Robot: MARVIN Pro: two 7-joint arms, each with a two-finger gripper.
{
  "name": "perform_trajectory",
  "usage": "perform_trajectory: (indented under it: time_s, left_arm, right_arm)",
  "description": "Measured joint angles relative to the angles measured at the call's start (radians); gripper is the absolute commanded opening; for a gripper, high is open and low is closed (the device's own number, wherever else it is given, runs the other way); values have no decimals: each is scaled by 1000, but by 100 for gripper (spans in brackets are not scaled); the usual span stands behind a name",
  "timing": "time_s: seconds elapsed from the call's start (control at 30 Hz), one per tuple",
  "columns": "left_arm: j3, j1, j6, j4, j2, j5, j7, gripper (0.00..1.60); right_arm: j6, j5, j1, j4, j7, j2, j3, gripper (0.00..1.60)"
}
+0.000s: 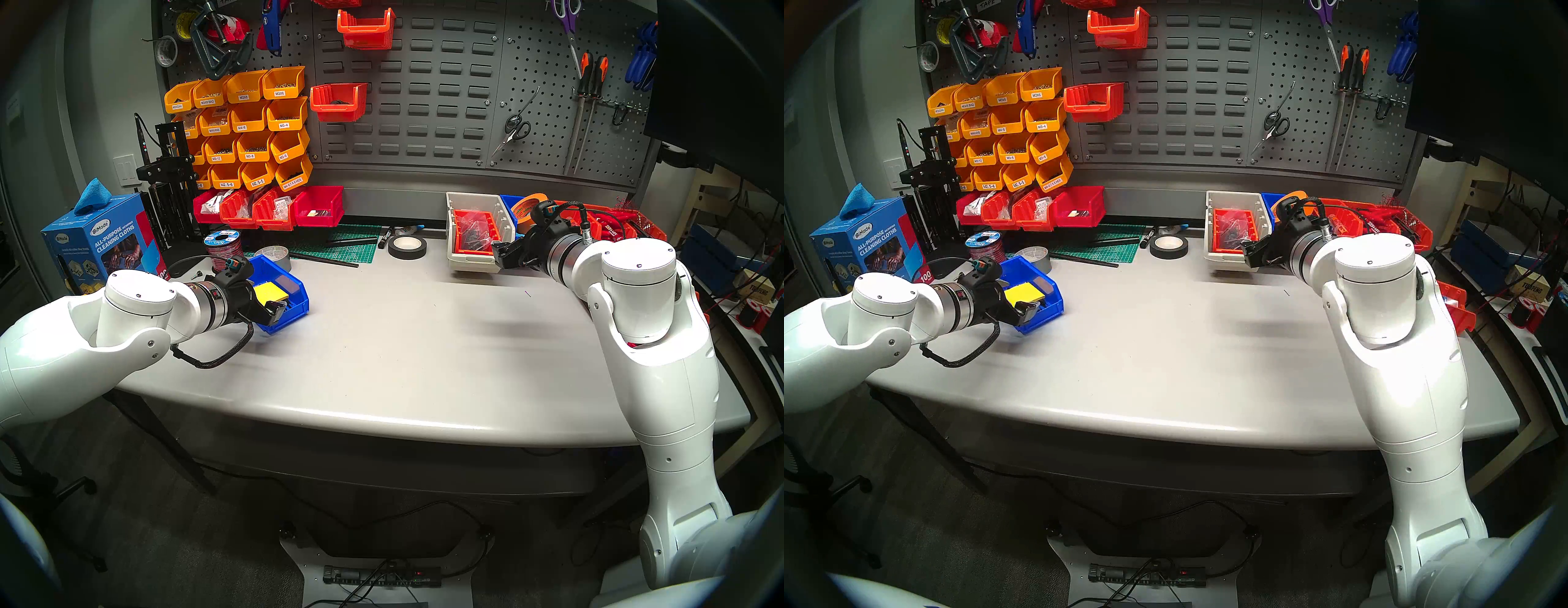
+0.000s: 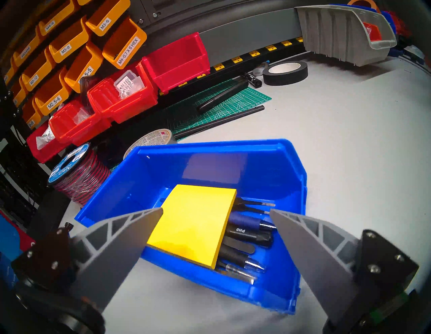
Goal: Hang all the unorganized tool boxes onto the wall
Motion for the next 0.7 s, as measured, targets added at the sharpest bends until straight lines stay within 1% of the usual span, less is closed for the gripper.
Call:
perform_trajectory:
  time_s: [0.37, 0.7]
  left_arm:
    - [4, 16, -21, -9, 29, 3, 4, 160]
    - [-15, 44, -21, -9, 51, -9, 38, 160]
  right_arm:
    - [0, 0, 0, 0, 0, 0, 0, 160]
    - [0, 0, 0, 0, 0, 0, 0, 160]
